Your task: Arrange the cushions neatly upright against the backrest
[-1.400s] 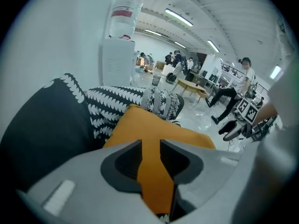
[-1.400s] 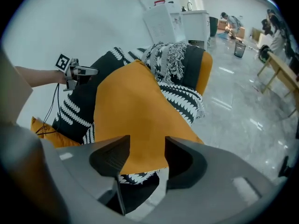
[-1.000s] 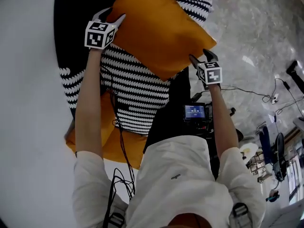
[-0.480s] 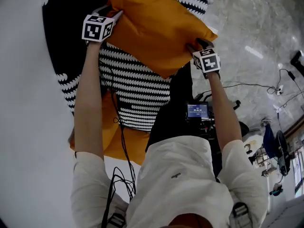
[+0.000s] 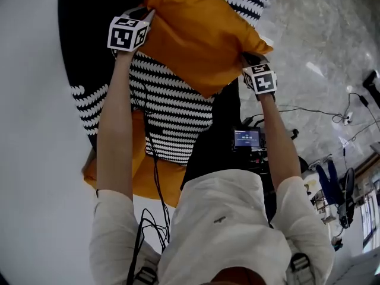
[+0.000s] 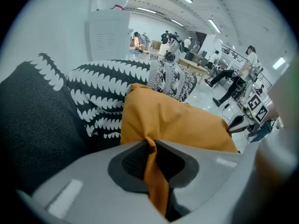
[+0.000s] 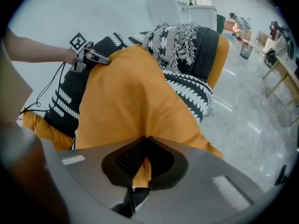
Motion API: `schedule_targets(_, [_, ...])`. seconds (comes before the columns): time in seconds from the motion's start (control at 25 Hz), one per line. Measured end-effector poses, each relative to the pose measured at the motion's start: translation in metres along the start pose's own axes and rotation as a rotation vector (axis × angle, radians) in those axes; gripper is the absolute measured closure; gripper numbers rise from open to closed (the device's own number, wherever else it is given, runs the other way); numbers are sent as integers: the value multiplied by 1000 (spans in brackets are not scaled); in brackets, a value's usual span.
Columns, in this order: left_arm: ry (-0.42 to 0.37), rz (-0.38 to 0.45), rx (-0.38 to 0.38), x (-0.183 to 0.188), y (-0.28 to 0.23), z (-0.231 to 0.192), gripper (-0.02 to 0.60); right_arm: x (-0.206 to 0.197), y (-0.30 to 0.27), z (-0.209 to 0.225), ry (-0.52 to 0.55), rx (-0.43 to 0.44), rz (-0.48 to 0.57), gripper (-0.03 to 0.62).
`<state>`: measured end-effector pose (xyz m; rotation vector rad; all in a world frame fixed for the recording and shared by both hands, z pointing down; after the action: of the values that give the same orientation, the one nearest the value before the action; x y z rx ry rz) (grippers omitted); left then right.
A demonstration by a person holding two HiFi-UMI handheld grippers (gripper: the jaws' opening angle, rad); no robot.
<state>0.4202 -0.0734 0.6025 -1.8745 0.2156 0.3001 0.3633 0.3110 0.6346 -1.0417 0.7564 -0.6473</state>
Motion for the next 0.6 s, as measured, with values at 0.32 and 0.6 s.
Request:
schedule_targets(0.32, [55,48,9,-9,23,12,571,-8,15,-9,-17,-20,38,566])
schedule_targets(0.6, [99,157,65,-37,57,17,574,-9,32,-26,33,-72,138,566])
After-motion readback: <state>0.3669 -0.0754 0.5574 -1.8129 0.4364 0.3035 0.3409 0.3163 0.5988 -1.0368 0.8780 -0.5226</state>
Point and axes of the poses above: the fingertips, and each gripper's own axes: y backward along the fingers, z to its right, x out of its top, the point moved 6 cm from there along y, backward along the fingers, and after that the axes turned 10 degrees about y, right-handed, at the moved point
